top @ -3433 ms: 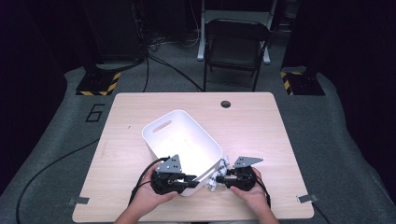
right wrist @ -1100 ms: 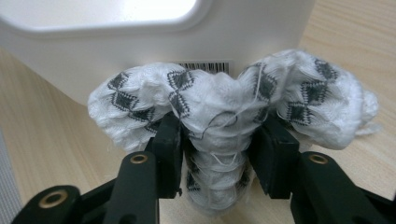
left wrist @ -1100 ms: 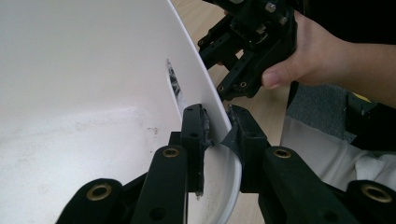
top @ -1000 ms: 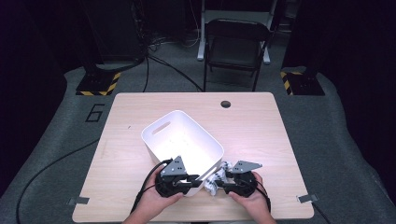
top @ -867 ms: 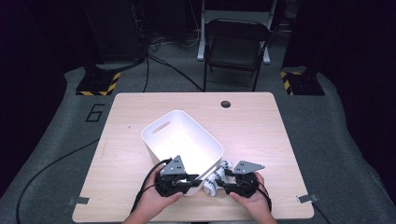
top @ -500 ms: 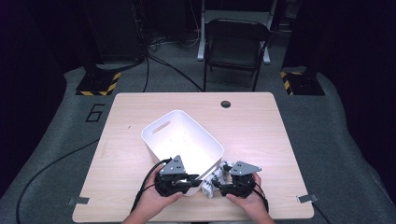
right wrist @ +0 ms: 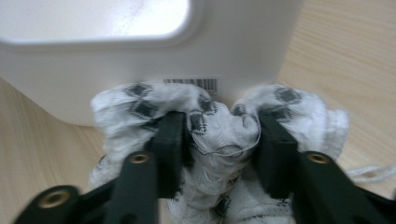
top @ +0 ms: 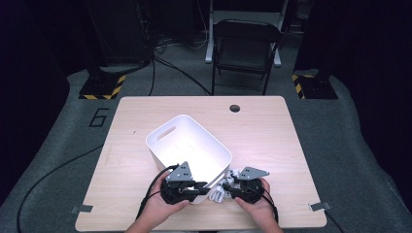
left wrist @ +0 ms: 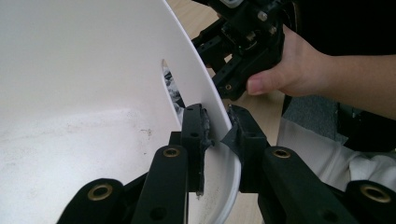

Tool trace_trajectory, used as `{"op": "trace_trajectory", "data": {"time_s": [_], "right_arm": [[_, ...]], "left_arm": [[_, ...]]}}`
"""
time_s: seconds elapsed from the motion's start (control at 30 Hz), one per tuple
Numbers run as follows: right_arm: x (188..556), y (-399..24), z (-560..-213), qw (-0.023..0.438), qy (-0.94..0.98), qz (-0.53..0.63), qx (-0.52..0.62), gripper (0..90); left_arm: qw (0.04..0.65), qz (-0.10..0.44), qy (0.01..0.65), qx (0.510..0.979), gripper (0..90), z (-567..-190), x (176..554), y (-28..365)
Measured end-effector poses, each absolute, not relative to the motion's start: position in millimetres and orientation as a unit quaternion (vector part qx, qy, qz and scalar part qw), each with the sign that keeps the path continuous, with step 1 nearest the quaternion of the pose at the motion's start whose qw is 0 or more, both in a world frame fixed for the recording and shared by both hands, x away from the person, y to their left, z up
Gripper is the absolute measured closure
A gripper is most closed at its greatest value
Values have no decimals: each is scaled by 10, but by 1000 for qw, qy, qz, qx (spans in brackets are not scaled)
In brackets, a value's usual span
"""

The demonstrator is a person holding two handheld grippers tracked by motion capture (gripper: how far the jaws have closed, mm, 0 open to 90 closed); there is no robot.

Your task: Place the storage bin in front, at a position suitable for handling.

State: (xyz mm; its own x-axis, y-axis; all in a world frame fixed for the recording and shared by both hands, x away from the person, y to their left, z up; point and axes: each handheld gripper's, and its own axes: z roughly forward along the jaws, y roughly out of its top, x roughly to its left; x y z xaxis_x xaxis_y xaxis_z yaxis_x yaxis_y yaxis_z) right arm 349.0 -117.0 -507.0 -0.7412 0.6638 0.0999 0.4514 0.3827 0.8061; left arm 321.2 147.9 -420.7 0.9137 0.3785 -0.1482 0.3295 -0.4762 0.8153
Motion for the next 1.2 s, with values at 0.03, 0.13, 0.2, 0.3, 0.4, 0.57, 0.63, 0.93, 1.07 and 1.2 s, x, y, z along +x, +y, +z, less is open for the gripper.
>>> {"op": "trace_trajectory", "data": {"time_s": [0.03,0.13,0.2,0.3,0.4,0.57,0.63,0.93,1.07,1.2], "right_arm": [[3490,-1170,-5070,121,823,440,339,606],[3532,-1219,-5090,92,812,452,358,664],[3546,-1232,-5104,83,807,455,367,655],[3521,-1214,-5110,104,805,451,371,502],[3461,-1141,-5100,139,819,432,352,337],[3499,-1092,-5177,122,832,420,342,263],[3503,-1086,-5185,123,832,419,343,263],[3511,-1046,-5234,132,835,409,343,454],[3538,-1114,-5220,115,825,418,363,630],[3546,-1174,-5180,106,814,431,375,697]], "left_arm": [[469,27,206,859,776,-4208,3212,1480],[471,30,210,856,775,-4212,3212,1482],[470,32,211,856,774,-4210,3213,1488],[470,32,210,857,774,-4210,3212,1488],[470,31,209,857,773,-4210,3220,1497],[473,32,212,854,774,-4217,3216,1492],[473,30,211,855,774,-4217,3219,1494],[472,24,203,857,774,-4215,3230,1501],[471,25,206,857,773,-4210,3233,1512],[472,30,212,855,773,-4214,3232,1514]]}}
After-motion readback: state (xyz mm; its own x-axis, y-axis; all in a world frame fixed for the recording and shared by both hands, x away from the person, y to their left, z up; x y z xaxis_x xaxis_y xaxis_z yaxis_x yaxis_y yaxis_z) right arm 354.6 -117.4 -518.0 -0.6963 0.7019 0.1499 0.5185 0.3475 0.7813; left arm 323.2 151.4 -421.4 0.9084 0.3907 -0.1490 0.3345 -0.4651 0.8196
